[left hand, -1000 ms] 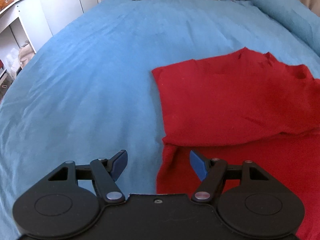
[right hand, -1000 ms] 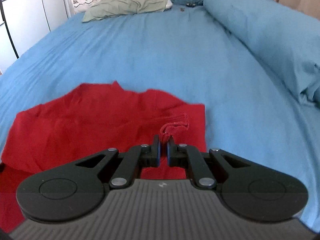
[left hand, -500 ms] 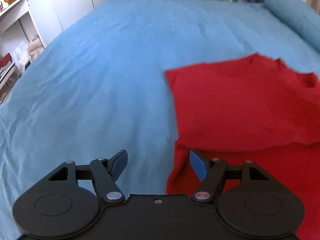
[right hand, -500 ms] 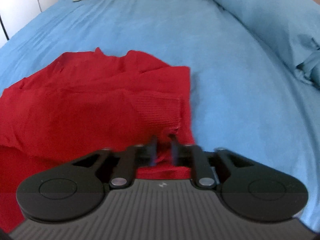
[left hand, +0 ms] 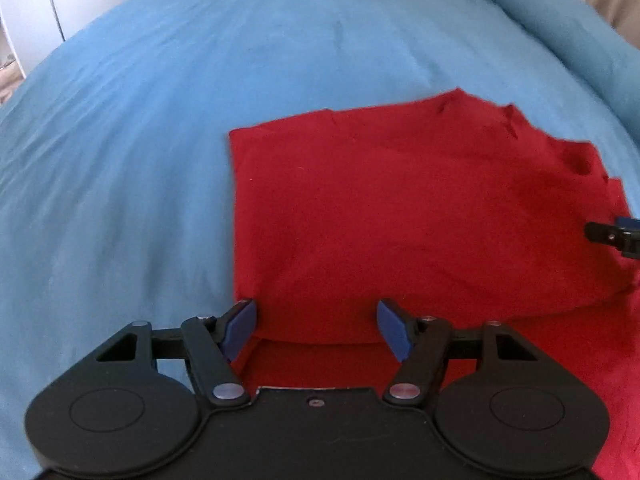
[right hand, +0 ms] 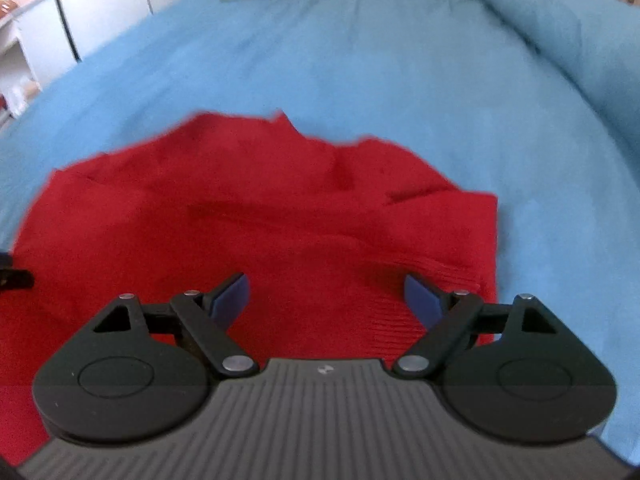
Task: Fold small clothes
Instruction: 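Move both tools toward the sweater hem to prepare the next fold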
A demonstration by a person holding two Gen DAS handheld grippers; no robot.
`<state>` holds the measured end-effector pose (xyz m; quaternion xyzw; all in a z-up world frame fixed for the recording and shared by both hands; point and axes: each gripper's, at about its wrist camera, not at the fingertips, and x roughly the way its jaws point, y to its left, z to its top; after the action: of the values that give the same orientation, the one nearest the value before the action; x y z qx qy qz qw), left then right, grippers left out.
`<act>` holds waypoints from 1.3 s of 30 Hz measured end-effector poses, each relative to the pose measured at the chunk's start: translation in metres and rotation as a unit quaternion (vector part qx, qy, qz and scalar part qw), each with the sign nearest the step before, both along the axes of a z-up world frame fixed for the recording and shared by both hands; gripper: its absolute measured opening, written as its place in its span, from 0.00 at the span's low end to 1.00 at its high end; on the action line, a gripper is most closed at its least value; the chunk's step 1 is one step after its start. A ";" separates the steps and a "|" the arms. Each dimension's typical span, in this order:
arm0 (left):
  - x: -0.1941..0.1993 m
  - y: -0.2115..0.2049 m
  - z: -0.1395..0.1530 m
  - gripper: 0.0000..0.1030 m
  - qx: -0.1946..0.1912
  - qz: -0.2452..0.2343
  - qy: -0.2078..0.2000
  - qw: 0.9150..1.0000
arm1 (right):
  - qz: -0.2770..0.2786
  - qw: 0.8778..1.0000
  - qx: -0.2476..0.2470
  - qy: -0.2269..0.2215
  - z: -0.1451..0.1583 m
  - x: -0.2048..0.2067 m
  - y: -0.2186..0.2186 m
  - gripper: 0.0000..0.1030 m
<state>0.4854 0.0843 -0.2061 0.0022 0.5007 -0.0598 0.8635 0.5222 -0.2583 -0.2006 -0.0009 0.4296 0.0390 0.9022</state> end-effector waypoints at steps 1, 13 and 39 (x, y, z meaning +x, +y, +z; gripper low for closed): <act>-0.002 -0.001 -0.001 0.69 0.004 -0.005 -0.001 1.000 | -0.003 1.000 -0.006 -0.001 -0.006 0.004 -0.005 0.99; -0.032 -0.006 0.005 0.70 0.001 -0.013 0.026 1.000 | -0.011 0.998 0.056 0.010 0.002 -0.042 -0.022 1.00; -0.259 0.035 0.061 0.67 0.009 0.007 0.108 0.994 | -0.036 0.994 0.018 0.102 0.081 -0.316 -0.035 0.98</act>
<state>0.2267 0.1195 -0.1453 0.0001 0.5918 -0.0486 0.8046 0.2067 -0.2931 -0.1195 0.0349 0.5183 0.0142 0.8544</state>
